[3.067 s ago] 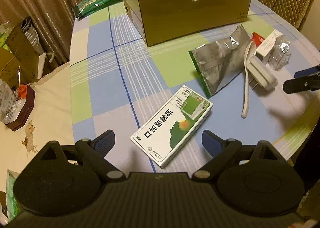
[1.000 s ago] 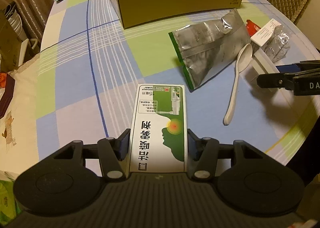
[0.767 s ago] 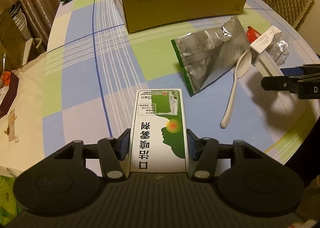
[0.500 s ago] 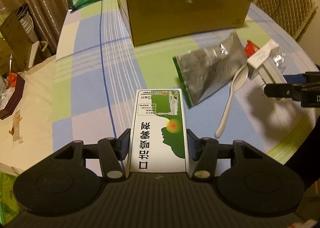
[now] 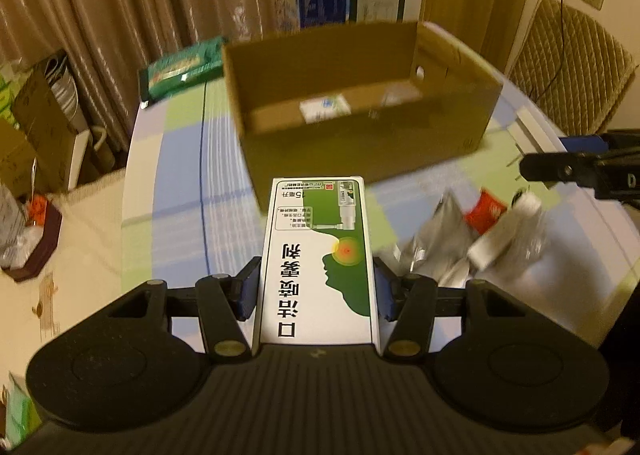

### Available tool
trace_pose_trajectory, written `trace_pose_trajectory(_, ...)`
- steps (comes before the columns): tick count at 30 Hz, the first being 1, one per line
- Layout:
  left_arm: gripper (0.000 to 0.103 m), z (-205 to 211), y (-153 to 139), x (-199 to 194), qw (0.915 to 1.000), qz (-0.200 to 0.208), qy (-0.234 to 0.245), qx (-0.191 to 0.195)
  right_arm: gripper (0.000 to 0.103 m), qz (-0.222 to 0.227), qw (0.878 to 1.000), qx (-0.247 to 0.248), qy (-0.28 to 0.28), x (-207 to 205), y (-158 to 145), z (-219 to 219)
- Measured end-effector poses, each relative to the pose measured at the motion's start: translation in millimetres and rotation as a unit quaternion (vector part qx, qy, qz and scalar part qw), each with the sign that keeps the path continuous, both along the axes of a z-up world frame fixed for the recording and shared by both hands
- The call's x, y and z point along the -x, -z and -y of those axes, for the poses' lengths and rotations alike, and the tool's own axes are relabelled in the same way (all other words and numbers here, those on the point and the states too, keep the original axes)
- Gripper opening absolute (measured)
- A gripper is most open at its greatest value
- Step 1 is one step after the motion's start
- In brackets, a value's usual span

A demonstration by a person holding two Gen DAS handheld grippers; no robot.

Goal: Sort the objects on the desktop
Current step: 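Carry both held items into the cardboard box and open both tools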

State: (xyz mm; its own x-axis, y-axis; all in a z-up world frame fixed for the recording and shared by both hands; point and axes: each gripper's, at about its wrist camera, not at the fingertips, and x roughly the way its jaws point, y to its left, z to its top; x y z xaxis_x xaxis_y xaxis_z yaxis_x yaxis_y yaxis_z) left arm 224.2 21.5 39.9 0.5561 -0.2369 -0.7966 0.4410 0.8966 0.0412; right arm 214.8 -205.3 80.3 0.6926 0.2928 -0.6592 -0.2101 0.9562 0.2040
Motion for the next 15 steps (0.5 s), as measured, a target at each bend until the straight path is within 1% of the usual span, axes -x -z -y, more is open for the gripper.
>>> trace_pose_trajectory(3, 0.051, 12.6, -13.3, -19.0, 0.9999, 0.005, 0.001, 0.009, 0.062, 0.008, 1.000, 0.007, 0.003, -26.9, -12.9, 8.1)
trace_pose_trajectory(7, 0.051, 27.9, -25.9, -50.4, 0.9997, 0.013, -0.002, 0.019, 0.062, 0.009, 1.000, 0.010, 0.011, -63.7, -18.4, 17.6)
trace_pose_trajectory(11, 0.051, 43.0, -32.7, -82.0, 0.9993, 0.015, -0.002, 0.033, 0.062, 0.003, 1.000, 0.013, 0.016, -97.0, -14.0, 23.4)
trace_pose_trajectory(15, 0.051, 56.1, -30.9, -114.5, 0.9989, 0.015, -0.007, 0.044, 0.062, -0.007, 1.000, 0.018, 0.015, -128.4, -1.1, 25.4)
